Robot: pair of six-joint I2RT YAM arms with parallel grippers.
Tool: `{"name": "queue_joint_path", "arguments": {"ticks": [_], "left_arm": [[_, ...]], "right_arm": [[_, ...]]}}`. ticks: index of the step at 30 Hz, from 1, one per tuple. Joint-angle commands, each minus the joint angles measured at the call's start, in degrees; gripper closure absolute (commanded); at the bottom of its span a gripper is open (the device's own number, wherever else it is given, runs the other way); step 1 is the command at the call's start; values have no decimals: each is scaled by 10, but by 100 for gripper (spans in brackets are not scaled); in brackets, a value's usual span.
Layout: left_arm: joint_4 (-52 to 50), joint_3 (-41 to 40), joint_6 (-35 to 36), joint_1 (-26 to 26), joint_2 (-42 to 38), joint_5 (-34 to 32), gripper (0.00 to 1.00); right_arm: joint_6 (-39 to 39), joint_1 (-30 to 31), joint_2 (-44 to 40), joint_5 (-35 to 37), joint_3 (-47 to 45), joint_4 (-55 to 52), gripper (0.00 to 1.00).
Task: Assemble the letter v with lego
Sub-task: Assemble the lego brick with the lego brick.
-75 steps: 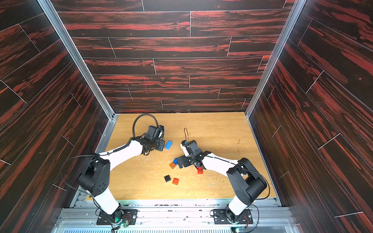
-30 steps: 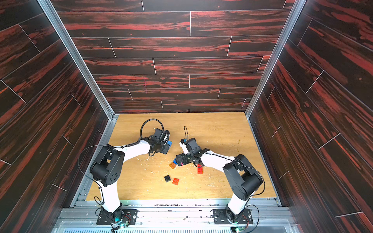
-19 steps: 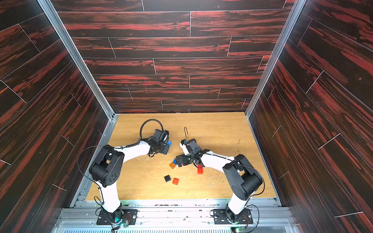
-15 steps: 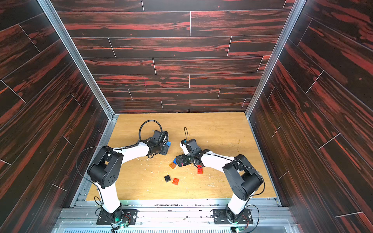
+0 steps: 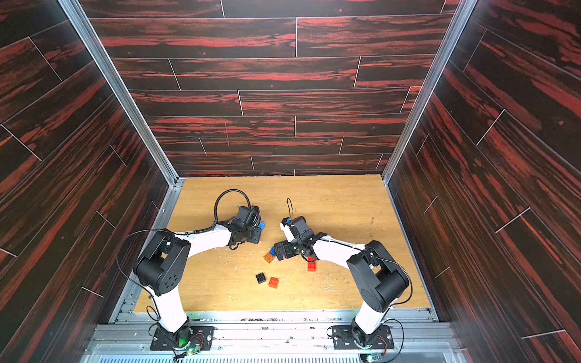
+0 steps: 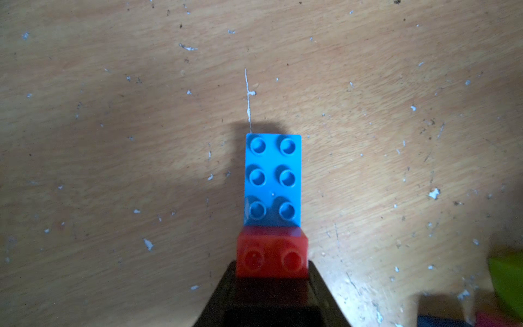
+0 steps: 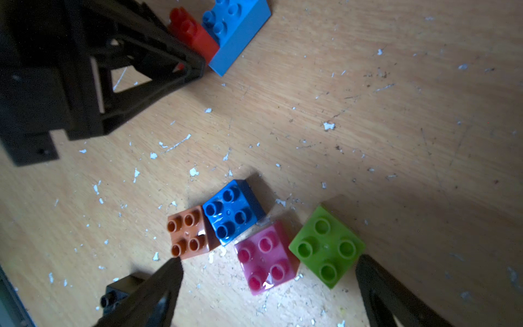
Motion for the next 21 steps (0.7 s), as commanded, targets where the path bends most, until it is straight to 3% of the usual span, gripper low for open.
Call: {"name": "queue_joint_path", "arguments": {"ticks": [1,7,11,17,18,21], "left_arm": [[-108,-2,1,0,34,1,85],[-158,57,20,0,48,-5,81],[-186,92,23,0,48,-13,66],[-187,103,14,1,35,-18,55],[-187,102,12,0,33,-19,47],[-189,105,10,0,33,-25,43]], "right_arm": [[6,-3,-11,-8,-7,0,2],[6,-2,-13,-3,-7,-2,2],[7,-3,-11,-5,-7,-1,2],[9,-2,-9,-6,-7,-1,2],[8,-2,-9,-5,-7,-1,2],[9,-2,-8,-6,-5,-1,2]]}}
